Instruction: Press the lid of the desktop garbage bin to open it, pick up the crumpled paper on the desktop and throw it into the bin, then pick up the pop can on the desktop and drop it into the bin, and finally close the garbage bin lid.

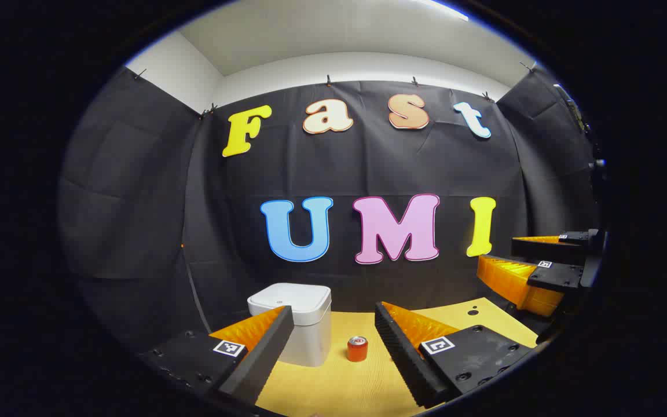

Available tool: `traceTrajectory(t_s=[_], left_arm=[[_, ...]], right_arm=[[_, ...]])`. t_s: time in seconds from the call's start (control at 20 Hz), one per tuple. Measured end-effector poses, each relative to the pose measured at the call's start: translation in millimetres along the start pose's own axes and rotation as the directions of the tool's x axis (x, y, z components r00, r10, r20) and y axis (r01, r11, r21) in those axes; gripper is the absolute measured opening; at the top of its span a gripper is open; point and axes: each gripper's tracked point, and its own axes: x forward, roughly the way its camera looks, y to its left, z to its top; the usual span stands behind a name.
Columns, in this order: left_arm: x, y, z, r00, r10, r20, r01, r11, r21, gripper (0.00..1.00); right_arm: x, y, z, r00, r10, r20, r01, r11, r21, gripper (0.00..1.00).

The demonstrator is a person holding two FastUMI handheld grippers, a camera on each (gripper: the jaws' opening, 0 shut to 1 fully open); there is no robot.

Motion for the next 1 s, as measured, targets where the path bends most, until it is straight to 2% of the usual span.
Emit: traceTrajectory(t_s=[1.0], left_arm=[[-5,12,-2,0.999,0.031,0.013,-0.031,0.999,0.011,0.94]], right_arm=[[5,7,-2,1.0,0.029,0.003,-0.029,0.999,-0.015,0.96]])
